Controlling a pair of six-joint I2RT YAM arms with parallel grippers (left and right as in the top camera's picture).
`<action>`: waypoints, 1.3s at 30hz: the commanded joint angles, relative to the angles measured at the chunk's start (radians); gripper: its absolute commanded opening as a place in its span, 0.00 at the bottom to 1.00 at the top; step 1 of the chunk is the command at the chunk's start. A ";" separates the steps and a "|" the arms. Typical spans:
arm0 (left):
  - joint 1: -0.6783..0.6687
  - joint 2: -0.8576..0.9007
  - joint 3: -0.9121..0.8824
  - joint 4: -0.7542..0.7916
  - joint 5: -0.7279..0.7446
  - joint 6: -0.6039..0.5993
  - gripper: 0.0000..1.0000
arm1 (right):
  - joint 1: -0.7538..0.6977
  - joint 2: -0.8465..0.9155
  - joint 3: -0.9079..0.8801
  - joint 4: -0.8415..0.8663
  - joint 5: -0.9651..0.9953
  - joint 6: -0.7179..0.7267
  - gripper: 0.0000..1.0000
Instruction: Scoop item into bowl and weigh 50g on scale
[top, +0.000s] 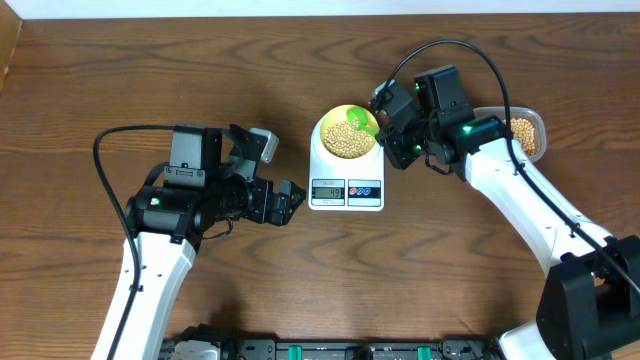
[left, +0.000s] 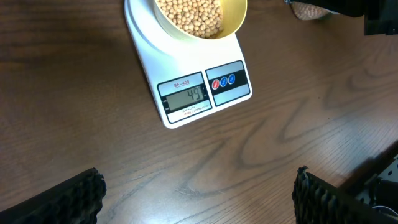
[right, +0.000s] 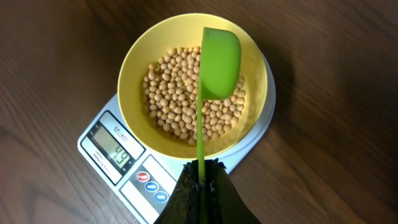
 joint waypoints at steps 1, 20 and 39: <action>-0.002 0.000 0.002 -0.002 0.016 0.017 0.98 | 0.013 -0.018 0.002 -0.003 0.011 -0.038 0.01; -0.002 0.000 0.002 -0.002 0.016 0.017 0.98 | 0.012 -0.018 0.002 -0.003 -0.071 -0.015 0.01; -0.002 0.000 0.002 -0.002 0.016 0.018 0.98 | 0.013 -0.018 0.002 0.010 -0.034 0.041 0.01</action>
